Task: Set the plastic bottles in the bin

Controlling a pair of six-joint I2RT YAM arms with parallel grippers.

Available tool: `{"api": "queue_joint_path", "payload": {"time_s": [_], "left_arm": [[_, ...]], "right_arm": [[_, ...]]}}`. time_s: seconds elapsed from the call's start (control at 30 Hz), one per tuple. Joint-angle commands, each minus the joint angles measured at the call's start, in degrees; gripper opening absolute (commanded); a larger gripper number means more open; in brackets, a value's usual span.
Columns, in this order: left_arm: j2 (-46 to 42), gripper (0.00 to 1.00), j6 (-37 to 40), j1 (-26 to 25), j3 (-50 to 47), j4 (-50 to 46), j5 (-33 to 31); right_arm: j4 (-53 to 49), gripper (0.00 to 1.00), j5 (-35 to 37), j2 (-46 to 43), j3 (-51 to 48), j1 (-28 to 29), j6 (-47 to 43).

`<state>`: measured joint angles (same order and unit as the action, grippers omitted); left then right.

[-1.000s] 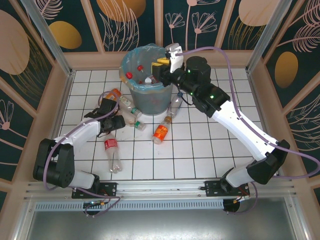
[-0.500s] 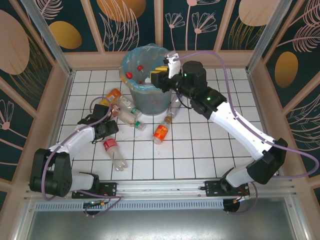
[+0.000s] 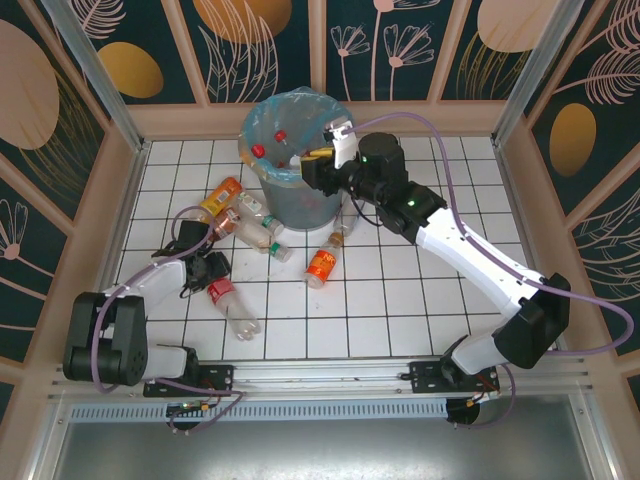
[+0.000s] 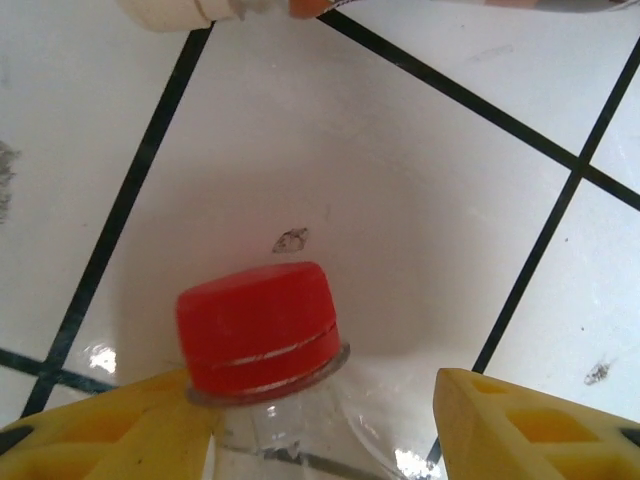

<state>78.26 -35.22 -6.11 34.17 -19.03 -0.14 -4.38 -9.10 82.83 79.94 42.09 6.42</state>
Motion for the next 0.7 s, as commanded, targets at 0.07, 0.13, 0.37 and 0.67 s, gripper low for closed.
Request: {"api": "queue_joint_path", "payload": {"time_s": [0.07,0.13,0.37,0.67], "left_arm": [[2.14,0.5,0.96,0.31,0.92,2.08,1.2],[1.95,0.45,1.21,0.31,1.37,2.06,1.2],[0.53,0.22,4.67,0.4,2.01,1.96,1.06],[1.35,0.44,6.66,0.42,1.72,2.55,1.59]], "right_arm": [[2.86,0.35,-0.47,-1.55,-0.46,0.19,1.03],[2.94,0.35,-0.65,-1.57,-0.52,0.19,1.21],[3.2,0.35,-1.08,-0.83,-0.66,0.26,1.91],[3.29,0.35,-0.3,-1.08,-1.11,0.79,2.16]]}}
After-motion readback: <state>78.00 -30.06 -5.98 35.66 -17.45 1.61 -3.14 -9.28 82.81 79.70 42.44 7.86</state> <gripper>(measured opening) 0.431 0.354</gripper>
